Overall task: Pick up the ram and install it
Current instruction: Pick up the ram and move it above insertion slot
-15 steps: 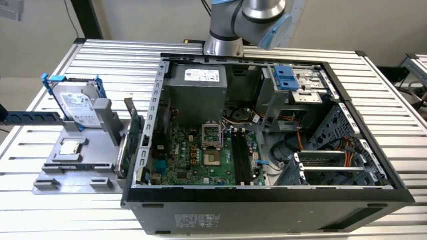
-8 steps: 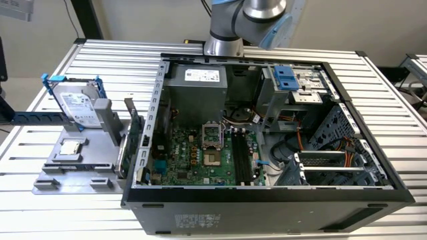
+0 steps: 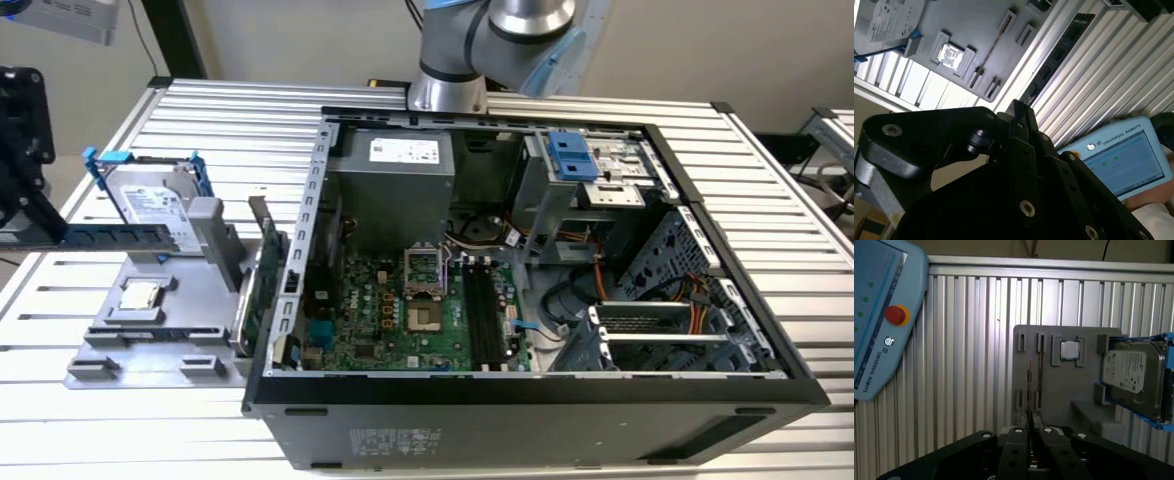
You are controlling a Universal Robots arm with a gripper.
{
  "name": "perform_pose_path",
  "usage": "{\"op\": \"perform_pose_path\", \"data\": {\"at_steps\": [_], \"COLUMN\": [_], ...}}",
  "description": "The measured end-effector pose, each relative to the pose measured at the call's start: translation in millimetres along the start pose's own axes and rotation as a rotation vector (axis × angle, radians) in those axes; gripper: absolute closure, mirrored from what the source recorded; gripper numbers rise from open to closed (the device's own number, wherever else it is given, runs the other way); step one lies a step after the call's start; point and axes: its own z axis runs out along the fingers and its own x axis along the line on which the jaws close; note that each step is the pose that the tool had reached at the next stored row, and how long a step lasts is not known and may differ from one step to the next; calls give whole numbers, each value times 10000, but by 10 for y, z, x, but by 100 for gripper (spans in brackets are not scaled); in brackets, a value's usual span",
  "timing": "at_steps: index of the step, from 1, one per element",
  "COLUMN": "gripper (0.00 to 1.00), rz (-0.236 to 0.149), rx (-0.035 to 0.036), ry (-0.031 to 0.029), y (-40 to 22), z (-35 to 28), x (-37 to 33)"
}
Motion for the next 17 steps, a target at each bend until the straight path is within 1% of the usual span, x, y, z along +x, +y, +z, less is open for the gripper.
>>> {"op": "perform_pose_path", "data": {"at_steps": [12,14,17], "gripper": [100,100,100], "rz": [0,3,21], "rx": [-12,-15,-15], "ry": [0,0,0], "y": [-407,-464,-527], "z": [-3,-4,-4], "x": [8,9,10]}}
